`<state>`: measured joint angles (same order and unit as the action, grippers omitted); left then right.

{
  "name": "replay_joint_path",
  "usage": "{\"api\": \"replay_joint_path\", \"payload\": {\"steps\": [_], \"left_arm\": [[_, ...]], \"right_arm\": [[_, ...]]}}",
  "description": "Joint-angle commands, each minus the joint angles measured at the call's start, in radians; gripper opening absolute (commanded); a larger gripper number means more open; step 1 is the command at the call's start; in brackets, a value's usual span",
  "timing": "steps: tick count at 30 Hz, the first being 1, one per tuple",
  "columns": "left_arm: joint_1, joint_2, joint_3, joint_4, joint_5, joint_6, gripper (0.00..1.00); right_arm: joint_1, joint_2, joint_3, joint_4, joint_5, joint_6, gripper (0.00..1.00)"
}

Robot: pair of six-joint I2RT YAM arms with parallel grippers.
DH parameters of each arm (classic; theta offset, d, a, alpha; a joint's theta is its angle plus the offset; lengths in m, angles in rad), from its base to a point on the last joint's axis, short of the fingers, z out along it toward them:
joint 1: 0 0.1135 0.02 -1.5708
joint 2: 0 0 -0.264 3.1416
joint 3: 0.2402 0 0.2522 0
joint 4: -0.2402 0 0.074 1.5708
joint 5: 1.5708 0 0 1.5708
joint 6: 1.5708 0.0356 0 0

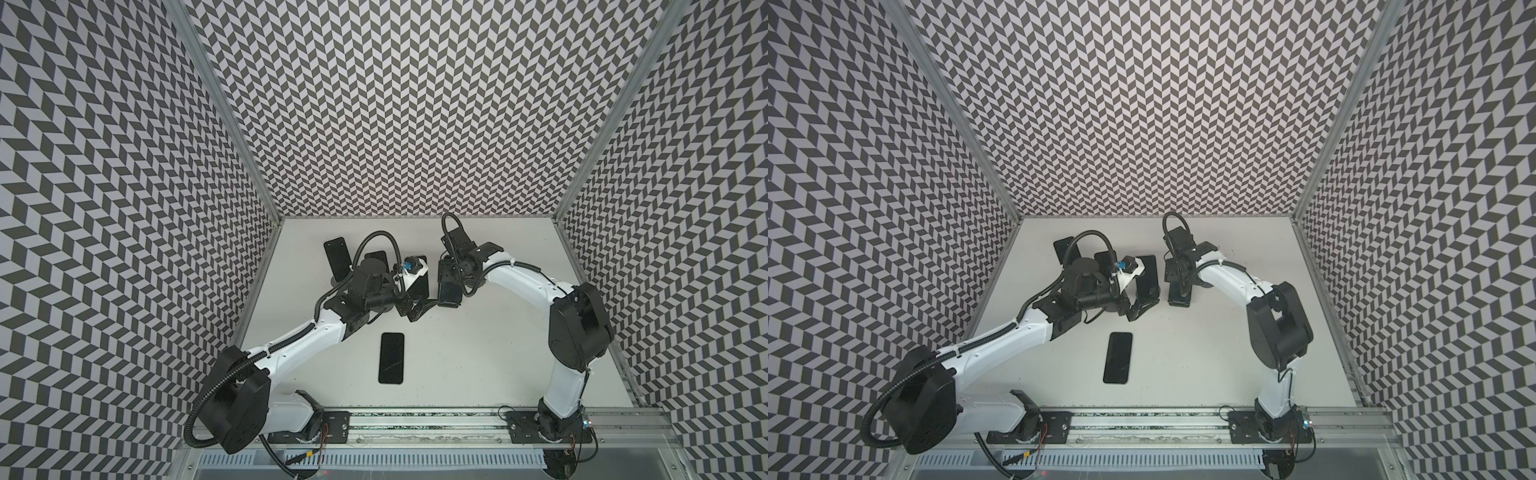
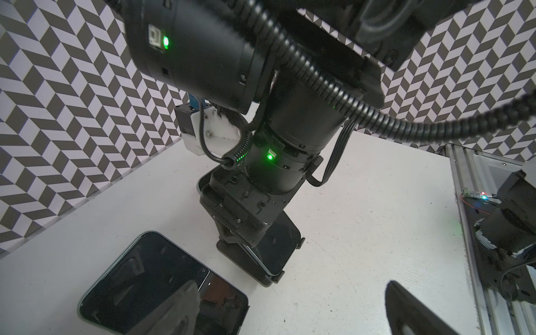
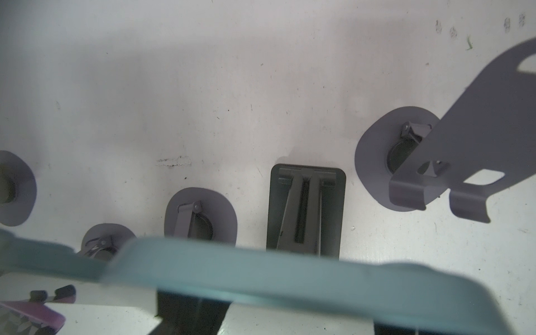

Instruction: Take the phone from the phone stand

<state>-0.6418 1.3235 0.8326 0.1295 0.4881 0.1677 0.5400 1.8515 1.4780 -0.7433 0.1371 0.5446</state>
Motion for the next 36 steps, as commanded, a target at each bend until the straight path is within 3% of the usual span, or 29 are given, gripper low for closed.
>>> {"api": "replay_joint_path", "payload": {"steps": [1, 36], "left_arm": [[-0.006, -0.026, 0.025, 0.004, 0.007, 0.025, 1.0], [-0.009, -0.052, 0.005, -0.001, 0.007, 0.023, 1.0]], "right_arm": [[-0.004, -0.055, 0.015, 0.033, -0.005, -0.002, 0.53], [-0.004, -0.089, -0.004, 0.029, 0.007, 0.0, 0.52]]}}
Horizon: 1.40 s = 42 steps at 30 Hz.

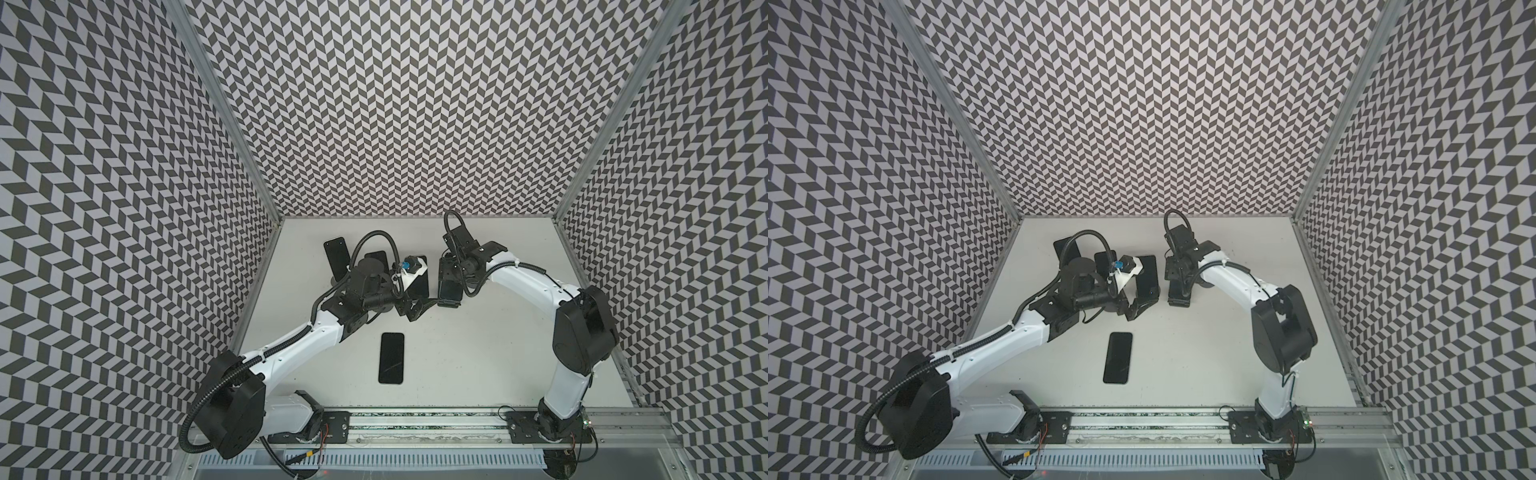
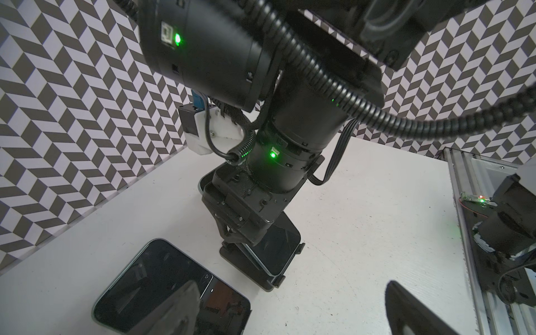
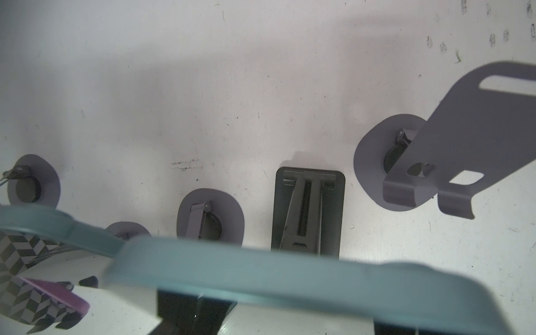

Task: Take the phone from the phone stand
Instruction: 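Start lifting both held phones upward off their stands, then pull the black phone toward the robot with left while right pulls teal-edged phone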

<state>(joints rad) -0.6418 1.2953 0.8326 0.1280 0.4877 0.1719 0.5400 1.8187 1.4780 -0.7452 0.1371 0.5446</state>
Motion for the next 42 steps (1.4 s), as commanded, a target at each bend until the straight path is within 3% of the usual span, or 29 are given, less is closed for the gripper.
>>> {"api": "replay_joint_path", "payload": {"steps": [1, 15, 18, 42], "left_arm": [[-0.008, -0.024, 0.004, -0.001, 0.008, 0.018, 1.0], [-0.007, -0.036, 0.003, -0.002, 0.006, 0.014, 1.0], [-0.007, -0.044, -0.002, -0.004, 0.005, 0.011, 1.0], [-0.013, -0.13, -0.043, -0.031, -0.039, -0.075, 1.0]], "right_arm": [[-0.004, -0.057, -0.006, 0.032, 0.007, 0.0, 0.52], [-0.005, -0.074, -0.016, 0.032, -0.007, 0.0, 0.47], [-0.005, -0.082, -0.023, 0.035, -0.009, 0.0, 0.42], [0.006, -0.179, -0.106, 0.067, -0.033, -0.001, 0.36]]}}
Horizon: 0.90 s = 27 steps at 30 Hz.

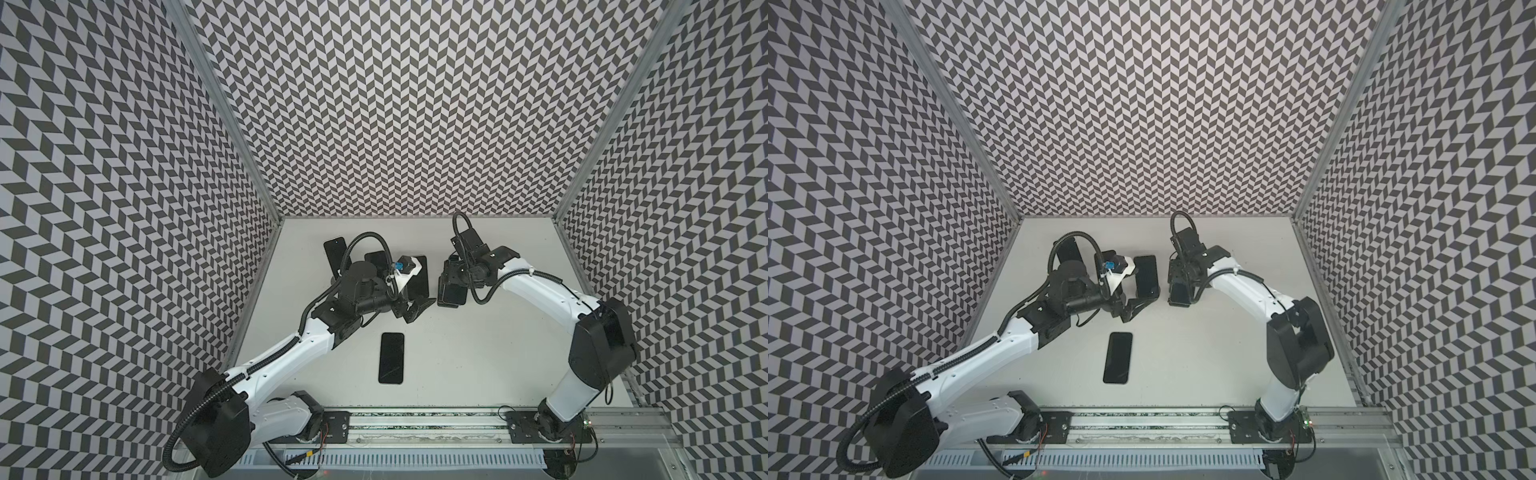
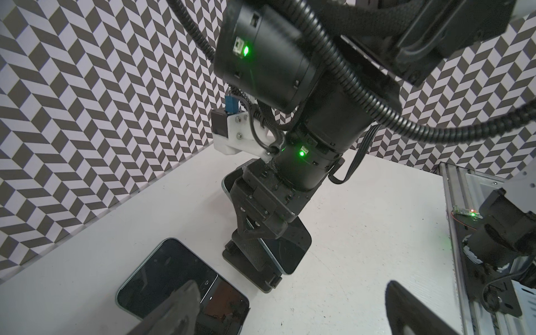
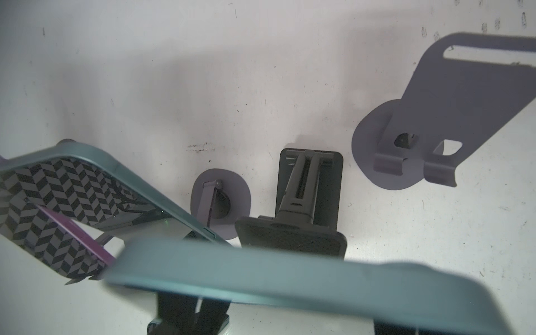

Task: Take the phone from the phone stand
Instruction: 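Pull the black phone toward the robot with left while right pulls teal-edged phone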

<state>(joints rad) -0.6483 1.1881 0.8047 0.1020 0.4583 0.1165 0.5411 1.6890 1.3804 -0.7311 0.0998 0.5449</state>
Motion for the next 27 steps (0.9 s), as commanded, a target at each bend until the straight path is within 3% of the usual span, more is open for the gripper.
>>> {"api": "replay_joint_path", "payload": {"steps": [1, 12, 27], "left_arm": [[-0.007, -0.027, -0.017, -0.005, -0.012, -0.024, 1.0], [-0.014, -0.041, -0.033, 0.0, -0.039, -0.063, 1.0], [-0.014, -0.131, -0.045, -0.101, -0.18, -0.203, 1.0]], "right_arm": [[0.005, -0.054, -0.014, 0.053, 0.004, -0.002, 0.36], [0.013, -0.09, -0.042, 0.059, 0.001, 0.009, 0.35], [0.081, -0.185, -0.098, 0.037, -0.008, 0.05, 0.31]]}}
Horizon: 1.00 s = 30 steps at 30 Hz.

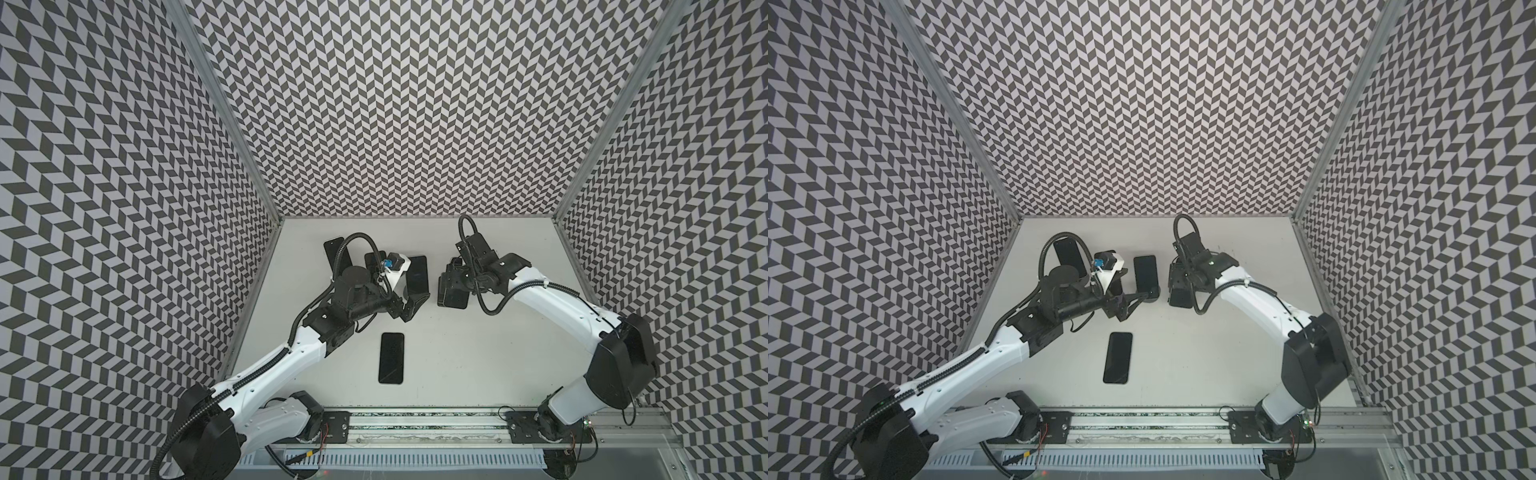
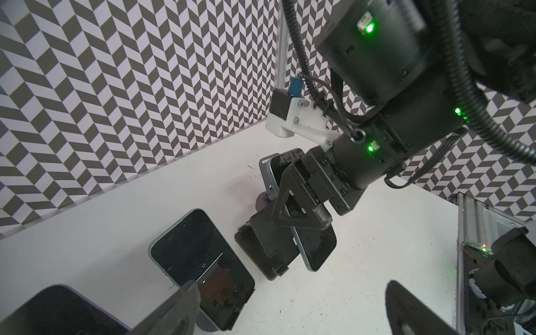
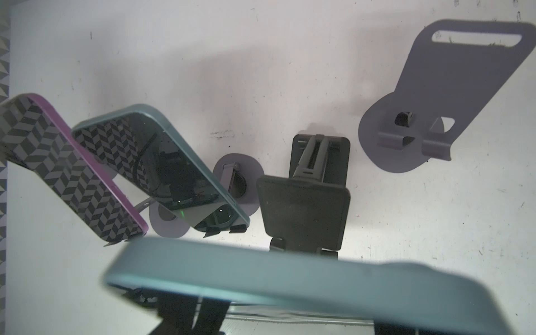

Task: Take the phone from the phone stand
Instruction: 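Pull the black phone toward the robot with left while right pulls teal-edged phone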

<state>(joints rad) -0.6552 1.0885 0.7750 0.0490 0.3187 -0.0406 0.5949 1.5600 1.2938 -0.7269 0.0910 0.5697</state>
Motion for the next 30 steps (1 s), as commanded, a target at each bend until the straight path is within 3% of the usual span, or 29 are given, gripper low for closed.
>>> {"api": "replay_joint_path", "payload": {"steps": [1, 18, 30], "left_arm": [[-0.007, -0.043, -0.019, -0.056, -0.045, -0.051, 1.0], [-0.01, -0.249, -0.073, -0.221, -0.082, -0.145, 0.99], [-0.023, -0.282, -0.027, -0.345, -0.065, -0.209, 0.97]], "right_arm": [[0.037, -0.064, -0.017, 0.031, 0.004, 0.031, 0.31], [0.203, -0.144, -0.102, 0.038, 0.054, 0.163, 0.31], [0.277, -0.153, -0.07, -0.015, 0.043, 0.195, 0.31]]}}
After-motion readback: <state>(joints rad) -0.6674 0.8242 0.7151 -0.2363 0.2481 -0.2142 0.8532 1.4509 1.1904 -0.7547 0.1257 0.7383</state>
